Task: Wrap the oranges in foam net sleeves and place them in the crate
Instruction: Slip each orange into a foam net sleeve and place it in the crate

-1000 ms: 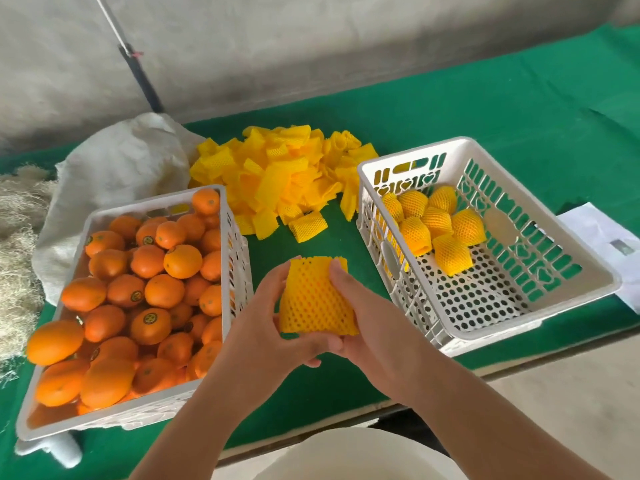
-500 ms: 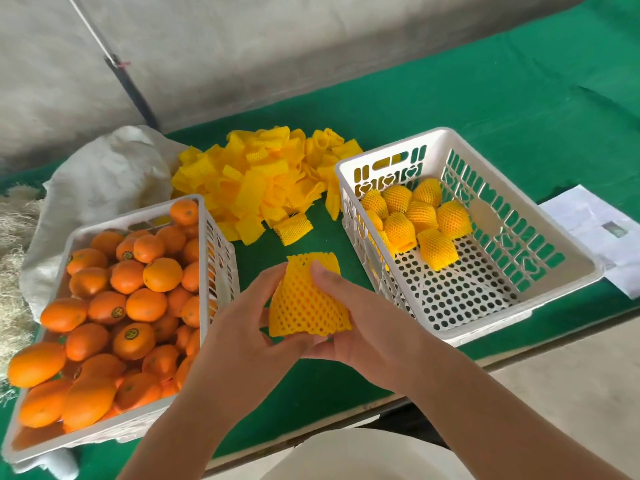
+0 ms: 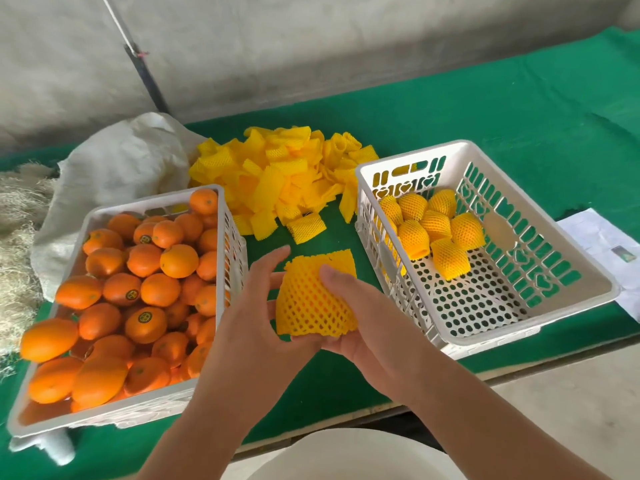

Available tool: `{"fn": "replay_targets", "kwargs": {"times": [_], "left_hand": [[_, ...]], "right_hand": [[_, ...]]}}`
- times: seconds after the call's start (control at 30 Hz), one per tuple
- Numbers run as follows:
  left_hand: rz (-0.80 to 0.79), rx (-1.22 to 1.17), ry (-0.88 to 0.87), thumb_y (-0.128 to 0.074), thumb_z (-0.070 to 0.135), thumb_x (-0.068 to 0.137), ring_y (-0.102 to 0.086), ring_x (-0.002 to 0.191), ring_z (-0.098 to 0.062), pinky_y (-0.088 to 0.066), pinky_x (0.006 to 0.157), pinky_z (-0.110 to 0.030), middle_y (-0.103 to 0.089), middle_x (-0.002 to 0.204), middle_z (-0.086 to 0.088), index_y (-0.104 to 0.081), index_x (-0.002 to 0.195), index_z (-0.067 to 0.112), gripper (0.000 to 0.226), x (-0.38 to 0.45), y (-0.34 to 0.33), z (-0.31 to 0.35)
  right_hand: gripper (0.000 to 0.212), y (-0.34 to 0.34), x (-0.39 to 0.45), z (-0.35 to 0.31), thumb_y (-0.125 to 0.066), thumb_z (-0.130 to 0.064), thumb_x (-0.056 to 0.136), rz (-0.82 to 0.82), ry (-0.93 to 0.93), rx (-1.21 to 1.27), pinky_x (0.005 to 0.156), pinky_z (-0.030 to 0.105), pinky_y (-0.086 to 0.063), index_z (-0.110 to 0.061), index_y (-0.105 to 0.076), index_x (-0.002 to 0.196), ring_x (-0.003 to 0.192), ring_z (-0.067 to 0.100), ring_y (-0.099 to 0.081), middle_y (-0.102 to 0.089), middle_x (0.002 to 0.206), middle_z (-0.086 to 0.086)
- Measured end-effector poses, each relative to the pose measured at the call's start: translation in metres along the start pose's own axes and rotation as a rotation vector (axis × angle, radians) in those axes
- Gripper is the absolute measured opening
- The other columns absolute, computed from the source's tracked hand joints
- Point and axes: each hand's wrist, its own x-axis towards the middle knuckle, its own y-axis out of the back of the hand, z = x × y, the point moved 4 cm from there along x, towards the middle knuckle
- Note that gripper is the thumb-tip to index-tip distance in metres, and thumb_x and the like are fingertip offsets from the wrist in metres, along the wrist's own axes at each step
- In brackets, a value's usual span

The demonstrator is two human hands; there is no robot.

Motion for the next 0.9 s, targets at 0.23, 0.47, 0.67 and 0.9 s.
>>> {"fn": "replay_targets", "kwargs": {"times": [0.23,0.47,0.67,0.9], "left_hand": [[-0.162,-0.115,0.076,-0.05,0.111,0.049,-0.055,0.109,0.018,-0.063,0.083,-0.035,-0.049,0.114,0.057,-0.04,0.136,0.07,0.097,0.005,0.013,-0.012],[-0.088,-0.543,0.197,-0.063,0.102,0.056,-0.07,0.098,0.003,-0.063,0.079,-0.029,-0.07,0.101,0.028,-0.067,0.102,0.064,0.06,0.019,-0.014,-0.027],[0.016,-0.234,0.156,-0.058,0.09,0.078,-0.061,0.091,0.009,-0.06,0.064,-0.03,-0.059,0.102,0.042,-0.055,0.106,0.066,0.037,0.034,-0.019,-0.035],[-0.127,-0.025,0.017,-0.076,0.075,0.067,-0.057,0.104,0.014,-0.048,0.069,-0.001,-0.054,0.116,0.043,-0.044,0.121,0.063,0.063,0.065,-0.059,-0.016]], "right_hand": [[0.054,-0.003,0.011,0.007,-0.07,-0.064,0.088,0.063,0.035,-0.129,0.096,0.046,-0.061,-0.027,-0.067,0.127,0.117,0.027,-0.073,-0.076,0.124,0.007],[0.066,0.001,0.017,0.015,-0.06,-0.081,0.086,0.046,-0.017,-0.266,0.097,0.048,-0.061,-0.035,-0.064,0.133,0.114,0.025,-0.074,-0.075,0.123,0.006],[0.068,0.015,0.016,-0.005,-0.053,-0.078,0.092,0.097,0.019,-0.464,0.098,0.042,-0.061,-0.03,-0.059,0.139,0.117,0.018,-0.071,-0.07,0.131,0.003],[0.054,0.05,0.025,-0.022,-0.083,-0.041,0.088,0.228,-0.037,-0.301,0.103,0.049,-0.058,-0.023,-0.063,0.135,0.12,0.025,-0.07,-0.071,0.13,0.007]]}}
